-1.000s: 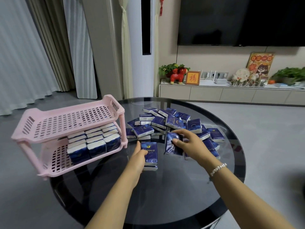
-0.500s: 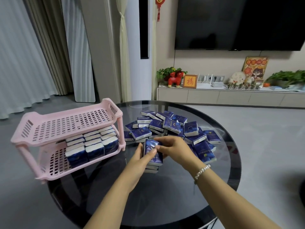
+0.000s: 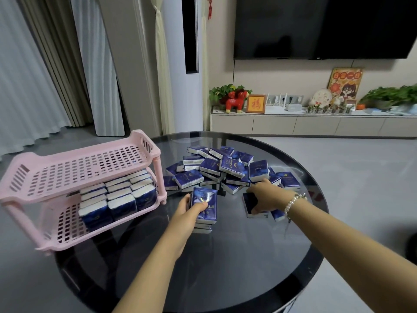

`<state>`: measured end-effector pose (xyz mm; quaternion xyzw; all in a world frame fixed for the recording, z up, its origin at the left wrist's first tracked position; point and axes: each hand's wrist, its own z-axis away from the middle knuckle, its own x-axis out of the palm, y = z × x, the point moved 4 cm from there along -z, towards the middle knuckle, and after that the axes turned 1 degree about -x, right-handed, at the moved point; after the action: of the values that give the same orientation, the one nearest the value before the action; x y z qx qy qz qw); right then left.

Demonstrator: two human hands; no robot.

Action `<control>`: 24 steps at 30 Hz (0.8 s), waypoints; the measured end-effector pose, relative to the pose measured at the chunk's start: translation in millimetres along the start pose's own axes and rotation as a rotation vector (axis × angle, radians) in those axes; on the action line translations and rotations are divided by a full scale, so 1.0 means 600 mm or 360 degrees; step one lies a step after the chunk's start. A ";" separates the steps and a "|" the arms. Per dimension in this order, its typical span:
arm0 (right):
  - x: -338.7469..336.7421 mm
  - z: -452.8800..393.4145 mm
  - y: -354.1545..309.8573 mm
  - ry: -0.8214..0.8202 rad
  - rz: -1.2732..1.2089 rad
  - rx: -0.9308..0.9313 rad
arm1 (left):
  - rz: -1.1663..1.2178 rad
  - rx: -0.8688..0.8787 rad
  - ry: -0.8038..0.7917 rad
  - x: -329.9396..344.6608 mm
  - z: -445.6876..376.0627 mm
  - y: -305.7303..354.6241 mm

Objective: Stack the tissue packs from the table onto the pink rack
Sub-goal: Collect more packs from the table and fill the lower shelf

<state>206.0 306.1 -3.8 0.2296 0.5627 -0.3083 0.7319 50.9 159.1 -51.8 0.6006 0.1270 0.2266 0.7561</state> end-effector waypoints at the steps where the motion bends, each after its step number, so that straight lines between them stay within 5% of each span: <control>1: 0.003 -0.004 0.003 0.0012 -0.0019 0.0001 | 0.0011 -0.0007 0.0001 -0.001 -0.002 -0.001; 14: 0.002 0.010 -0.004 0.0418 -0.0099 -0.0045 | 0.0041 0.0072 0.0040 -0.007 0.015 0.003; 24: 0.035 0.047 -0.032 0.0451 -0.0996 -0.0031 | 0.0002 0.0079 0.0052 -0.021 0.052 0.017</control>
<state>215.5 269.3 -16.6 0.0794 0.7049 -0.4777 0.5183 52.7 128.2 -35.2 0.6154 0.1445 0.2336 0.7388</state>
